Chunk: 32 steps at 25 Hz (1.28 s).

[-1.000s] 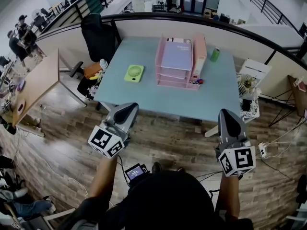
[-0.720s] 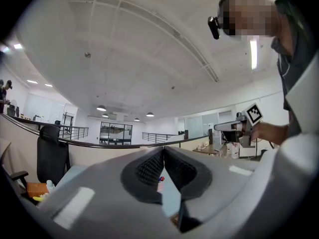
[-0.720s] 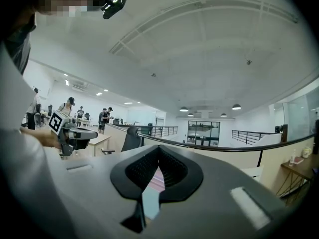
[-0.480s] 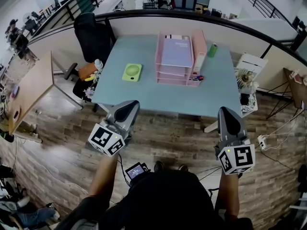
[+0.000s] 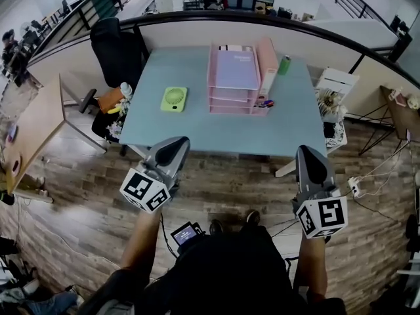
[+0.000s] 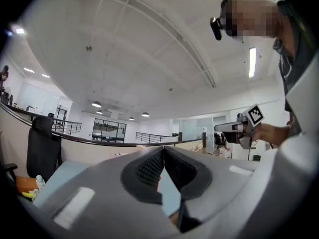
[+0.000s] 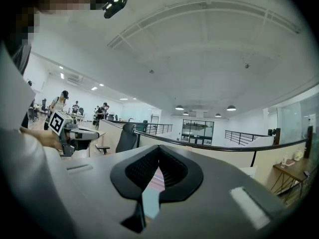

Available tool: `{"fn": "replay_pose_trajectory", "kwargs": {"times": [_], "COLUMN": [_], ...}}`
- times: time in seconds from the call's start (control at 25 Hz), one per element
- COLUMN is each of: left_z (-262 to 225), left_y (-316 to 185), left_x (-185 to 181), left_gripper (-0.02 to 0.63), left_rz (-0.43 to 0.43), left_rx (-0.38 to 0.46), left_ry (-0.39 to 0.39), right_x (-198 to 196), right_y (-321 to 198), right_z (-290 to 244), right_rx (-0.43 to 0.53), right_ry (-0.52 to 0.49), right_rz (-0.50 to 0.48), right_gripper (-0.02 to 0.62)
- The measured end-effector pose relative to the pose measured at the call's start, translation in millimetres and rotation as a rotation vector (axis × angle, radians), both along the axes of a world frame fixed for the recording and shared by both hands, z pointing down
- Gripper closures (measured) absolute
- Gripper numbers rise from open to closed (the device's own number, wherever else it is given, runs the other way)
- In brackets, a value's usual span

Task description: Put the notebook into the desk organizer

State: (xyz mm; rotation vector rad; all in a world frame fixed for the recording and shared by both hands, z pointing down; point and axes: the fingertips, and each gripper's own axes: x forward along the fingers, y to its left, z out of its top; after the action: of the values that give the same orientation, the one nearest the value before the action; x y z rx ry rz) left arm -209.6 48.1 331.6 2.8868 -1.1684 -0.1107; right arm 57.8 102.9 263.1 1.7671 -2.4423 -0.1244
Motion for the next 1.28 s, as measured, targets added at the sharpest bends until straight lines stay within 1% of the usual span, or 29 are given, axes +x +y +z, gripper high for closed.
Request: {"fn": "replay_pose_trajectory", "kwargs": {"times": [0.24, 0.4, 0.84, 1.28], "left_z": [6, 15, 30, 44], "left_y": [-14, -26, -61, -85], "left_x": [14, 24, 42, 70], "left_gripper": [0.546, 0.546, 0.546, 0.546], "left_rz": [0.005, 0.002, -0.104, -0.207], "left_rx": [-0.028, -0.062, -0.115, -0.172], "left_ry": [0.009, 0.021, -0.011, -0.012], "right_x": [12, 19, 51, 80], "right_y": [-11, -25, -84, -134], "right_z": [3, 6, 10, 17], "right_rx": [-0.009, -0.011, -0.018, -0.034], "right_ry": [-0.002, -0.011, -0.041, -0.060], "right_rz": [0.004, -0.020, -0.121, -0.239], "right_gripper": [0.592, 0.592, 0.592, 0.592]}}
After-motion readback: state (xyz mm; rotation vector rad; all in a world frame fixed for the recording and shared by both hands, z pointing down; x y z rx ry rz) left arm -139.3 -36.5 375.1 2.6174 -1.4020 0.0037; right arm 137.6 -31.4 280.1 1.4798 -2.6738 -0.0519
